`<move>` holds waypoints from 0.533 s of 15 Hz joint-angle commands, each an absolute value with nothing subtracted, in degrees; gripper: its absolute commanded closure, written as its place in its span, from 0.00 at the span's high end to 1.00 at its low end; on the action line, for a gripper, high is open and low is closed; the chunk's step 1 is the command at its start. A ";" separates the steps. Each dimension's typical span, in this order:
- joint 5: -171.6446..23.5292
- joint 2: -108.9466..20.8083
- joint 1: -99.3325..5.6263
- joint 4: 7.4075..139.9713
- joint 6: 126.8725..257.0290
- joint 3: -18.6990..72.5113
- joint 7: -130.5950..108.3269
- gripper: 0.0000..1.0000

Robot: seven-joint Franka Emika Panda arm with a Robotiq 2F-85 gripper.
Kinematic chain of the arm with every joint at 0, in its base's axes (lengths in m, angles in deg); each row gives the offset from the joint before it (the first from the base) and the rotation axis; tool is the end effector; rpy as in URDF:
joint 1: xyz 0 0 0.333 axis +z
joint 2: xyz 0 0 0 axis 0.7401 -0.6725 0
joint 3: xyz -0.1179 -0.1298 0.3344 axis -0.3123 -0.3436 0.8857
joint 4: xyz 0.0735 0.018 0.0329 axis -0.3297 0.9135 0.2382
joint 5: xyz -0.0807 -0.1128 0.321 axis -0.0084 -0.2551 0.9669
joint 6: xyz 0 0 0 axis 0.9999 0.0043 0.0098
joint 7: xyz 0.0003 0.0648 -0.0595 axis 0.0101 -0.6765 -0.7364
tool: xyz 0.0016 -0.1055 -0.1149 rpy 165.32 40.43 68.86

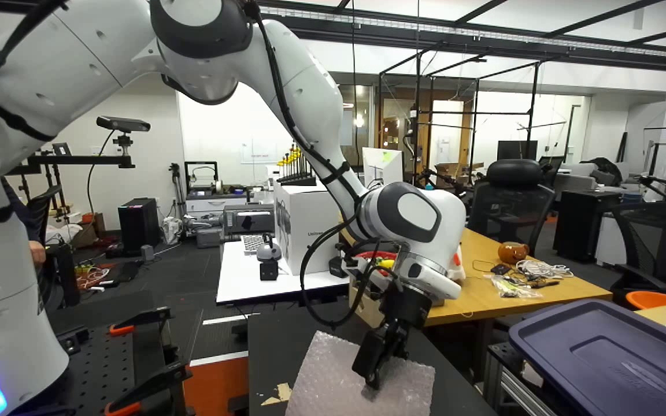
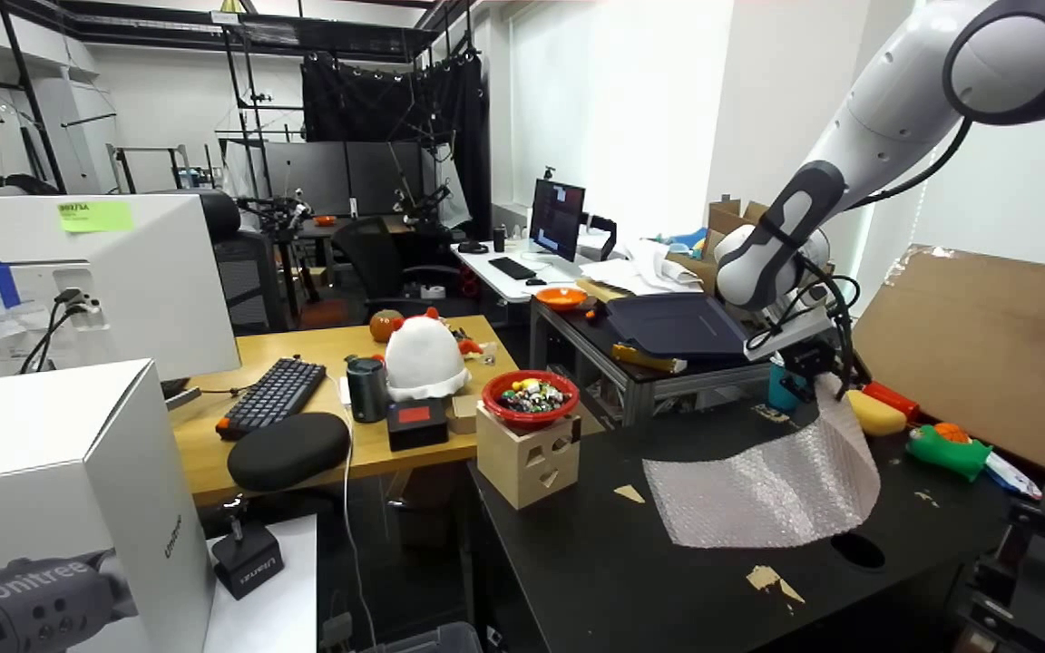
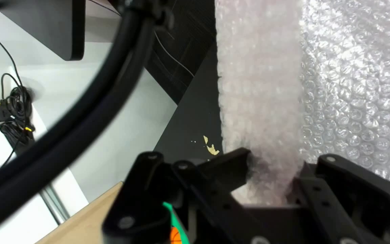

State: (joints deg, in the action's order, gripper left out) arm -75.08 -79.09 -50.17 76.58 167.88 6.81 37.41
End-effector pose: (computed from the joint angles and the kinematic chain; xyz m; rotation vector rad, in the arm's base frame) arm 0.5381 -0.2562 0.1272 2.0285 -1.5374 -0.5989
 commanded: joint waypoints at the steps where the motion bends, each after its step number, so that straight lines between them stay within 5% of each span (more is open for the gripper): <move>1: -79.08 -75.21 -47.44 77.90 164.27 7.24 42.64 0.00; 8: -89.30 -77.80 -40.62 65.21 150.38 14.38 42.06 0.00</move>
State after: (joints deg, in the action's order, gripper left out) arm -85.99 -76.30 -42.20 70.88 156.02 11.59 42.97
